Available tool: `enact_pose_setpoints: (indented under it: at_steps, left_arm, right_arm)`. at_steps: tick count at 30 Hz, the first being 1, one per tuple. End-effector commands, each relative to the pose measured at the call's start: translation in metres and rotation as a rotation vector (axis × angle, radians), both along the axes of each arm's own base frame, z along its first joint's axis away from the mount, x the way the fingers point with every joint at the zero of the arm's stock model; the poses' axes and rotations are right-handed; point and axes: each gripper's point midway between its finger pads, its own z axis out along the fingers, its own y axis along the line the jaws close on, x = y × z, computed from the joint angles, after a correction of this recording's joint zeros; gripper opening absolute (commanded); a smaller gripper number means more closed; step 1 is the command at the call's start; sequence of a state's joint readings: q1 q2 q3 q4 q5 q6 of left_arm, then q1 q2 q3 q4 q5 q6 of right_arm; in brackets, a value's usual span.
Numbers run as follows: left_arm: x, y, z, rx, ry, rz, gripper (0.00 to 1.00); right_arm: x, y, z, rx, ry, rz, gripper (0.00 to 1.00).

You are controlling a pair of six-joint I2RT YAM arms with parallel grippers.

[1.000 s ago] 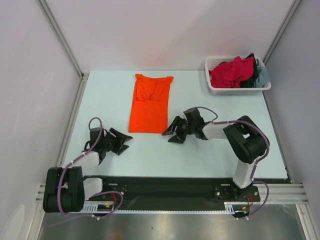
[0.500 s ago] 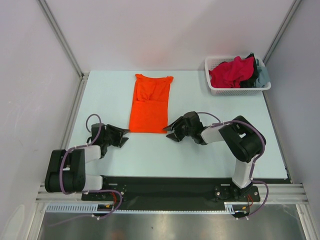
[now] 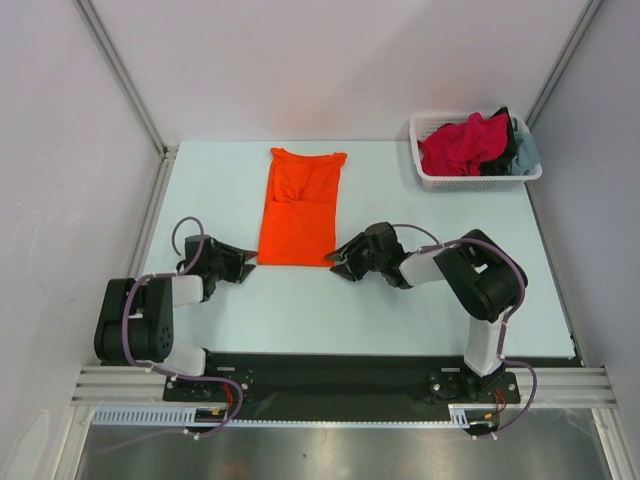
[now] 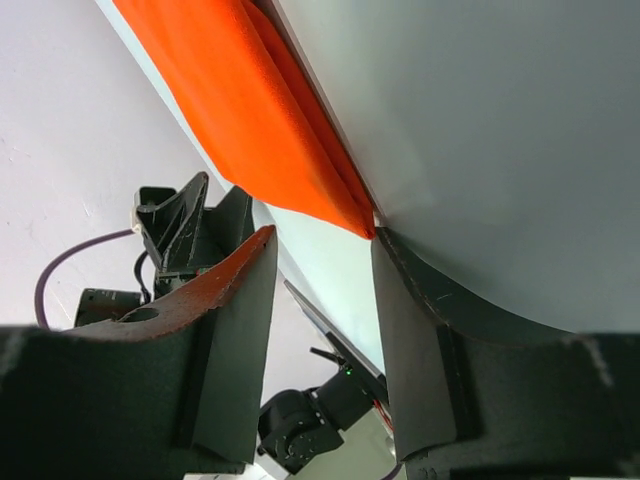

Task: Fold and stack the t-shirts
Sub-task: Fold the tshirt

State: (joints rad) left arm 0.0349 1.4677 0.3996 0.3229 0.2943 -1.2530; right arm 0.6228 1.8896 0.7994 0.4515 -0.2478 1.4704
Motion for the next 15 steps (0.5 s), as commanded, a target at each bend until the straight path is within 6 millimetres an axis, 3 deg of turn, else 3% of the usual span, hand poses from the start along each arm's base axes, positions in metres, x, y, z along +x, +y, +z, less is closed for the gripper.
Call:
enact_pose_setpoints:
  at_steps: [1, 6, 11, 15]
  left_arm:
    - [0.001, 0.006, -0.010, 0.058, 0.041, -0.012, 0.47]
    - [-0.004, 0.003, -0.016, 0.052, 0.081, -0.033, 0.43]
    - [-0.010, -0.002, -0.018, 0.065, 0.123, -0.056, 0.51]
    - [-0.008, -0.004, -0.017, 0.056, 0.123, -0.049, 0.50]
  right_arm:
    - [0.004, -0.005, -0.016, -0.047, 0.025, -0.034, 0.48]
    - [0.005, -0.008, -0.016, -0.059, 0.035, -0.049, 0.48]
    - [0.005, -0.012, -0.018, -0.074, 0.051, -0.067, 0.47]
    - [0.007, -0.012, -0.018, -0.070, 0.052, -0.075, 0.47]
